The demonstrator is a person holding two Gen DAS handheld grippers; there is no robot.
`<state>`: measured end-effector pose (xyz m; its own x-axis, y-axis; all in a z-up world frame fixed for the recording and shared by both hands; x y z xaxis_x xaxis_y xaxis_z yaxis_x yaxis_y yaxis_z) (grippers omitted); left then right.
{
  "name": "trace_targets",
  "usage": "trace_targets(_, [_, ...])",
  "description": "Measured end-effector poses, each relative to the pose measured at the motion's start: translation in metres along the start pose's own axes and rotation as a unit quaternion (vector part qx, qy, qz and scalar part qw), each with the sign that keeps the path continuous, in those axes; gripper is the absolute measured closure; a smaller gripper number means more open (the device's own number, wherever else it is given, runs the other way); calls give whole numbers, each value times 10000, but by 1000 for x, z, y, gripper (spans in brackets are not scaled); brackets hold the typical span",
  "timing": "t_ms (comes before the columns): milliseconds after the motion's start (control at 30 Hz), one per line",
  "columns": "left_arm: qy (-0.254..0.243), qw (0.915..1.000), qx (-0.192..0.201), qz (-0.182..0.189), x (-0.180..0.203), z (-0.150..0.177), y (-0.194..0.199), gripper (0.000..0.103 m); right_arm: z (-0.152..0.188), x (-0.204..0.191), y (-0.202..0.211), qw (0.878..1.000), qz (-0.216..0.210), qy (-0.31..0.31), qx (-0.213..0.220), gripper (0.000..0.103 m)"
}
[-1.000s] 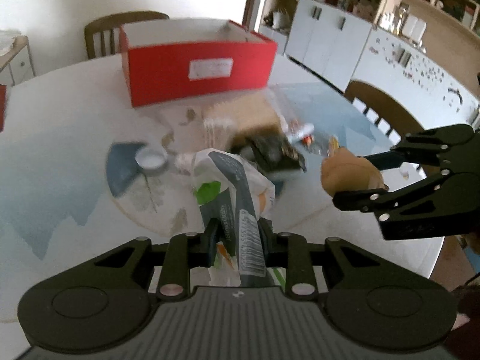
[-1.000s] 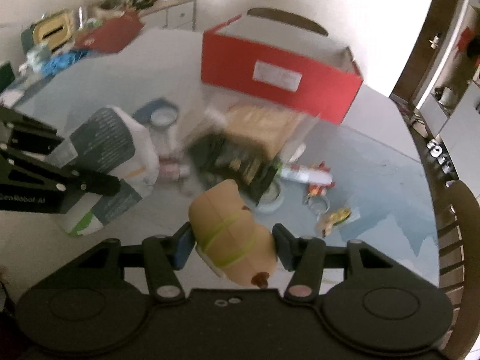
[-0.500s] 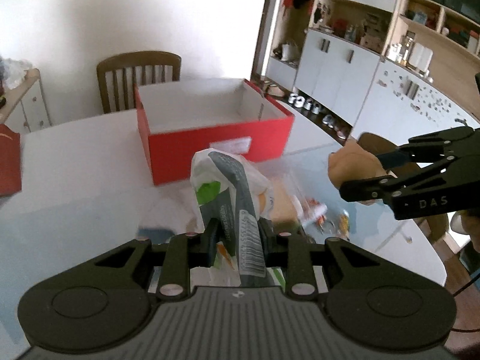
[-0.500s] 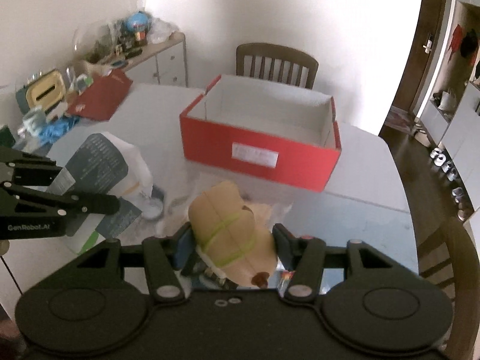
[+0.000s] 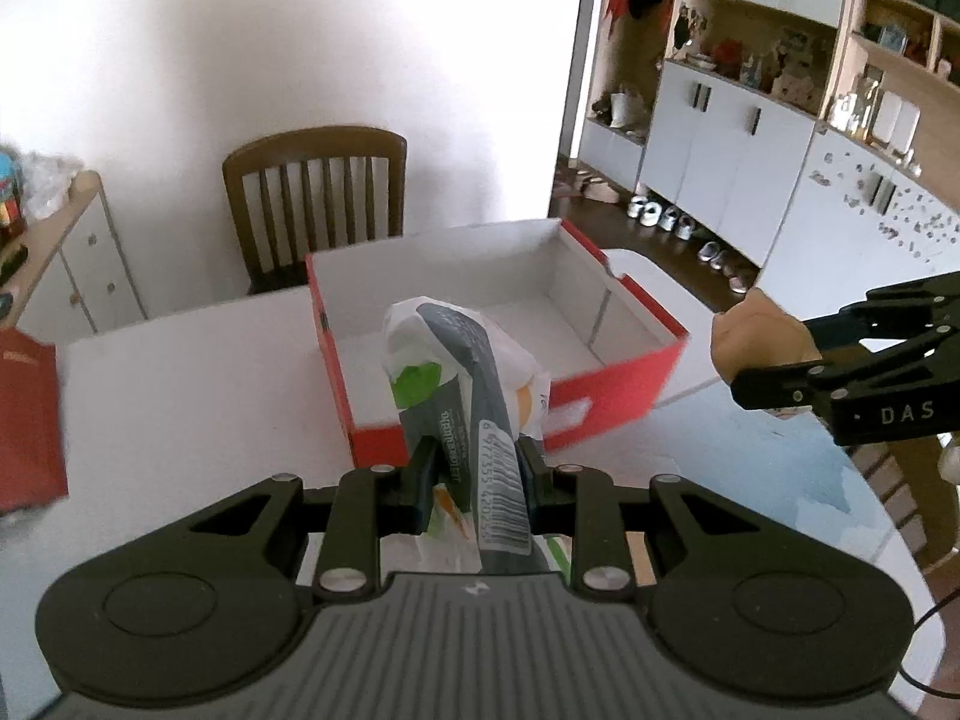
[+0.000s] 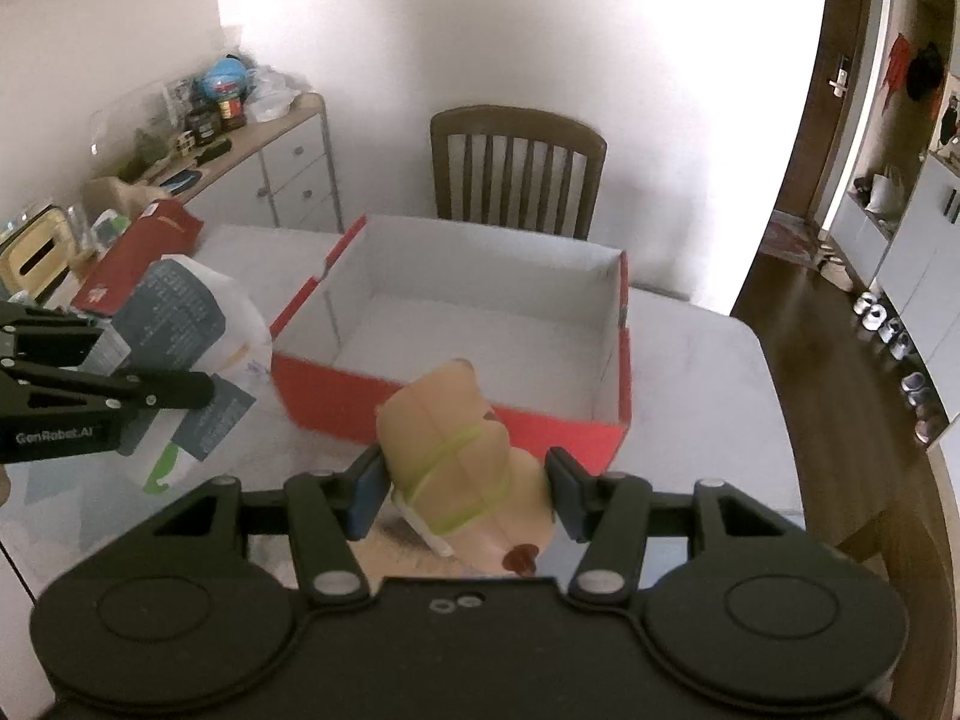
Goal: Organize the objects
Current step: 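Carry the bag and plush toy over the red box with both grippers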
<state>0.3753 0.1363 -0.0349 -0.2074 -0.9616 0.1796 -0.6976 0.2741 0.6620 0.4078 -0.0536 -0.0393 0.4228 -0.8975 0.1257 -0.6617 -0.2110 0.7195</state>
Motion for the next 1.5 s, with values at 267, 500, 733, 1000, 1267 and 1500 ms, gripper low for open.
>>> trace_targets(267, [-23, 9995, -176, -263, -22, -39, -50, 77, -40, 12, -48, 10000, 77, -10, 3, 47])
trace_targets(500, [-80, 9977, -481, -471, -38, -55, -98, 77, -53, 13, -96, 9998, 128, 79, -139, 46])
trace_targets(733, [-36, 9942, -811, -700, -59, -60, -143, 77, -54, 6, -142, 9990, 62, 175, -412, 46])
trace_targets(1000, [44, 9895, -1275, -686, -69, -55, -183, 77, -34, -5, -182, 9949, 11, 409, -922, 46])
trace_targets(1267, [33, 9831, -1758, -512, -68, -41, -216, 77, -16, -13, -199, 9898, 27, 643, -1267, 45])
trace_targets(1500, [16, 9789, -1982, -496, -68, -39, -229, 77, -7, -15, -202, 9878, 30, 720, -1380, 43])
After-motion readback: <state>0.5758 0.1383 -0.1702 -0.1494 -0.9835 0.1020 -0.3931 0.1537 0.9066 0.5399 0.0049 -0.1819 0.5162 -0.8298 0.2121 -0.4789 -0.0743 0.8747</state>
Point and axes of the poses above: each gripper's, at about its wrist camera, not at the fingertips, and y roughly against the way its jaws point, x to its right, z to its underside, the point moved 9 cm from there along -y, roughly the way its jaws point, and after that the axes turned 11 degrees about z, right-handed, at the moved point
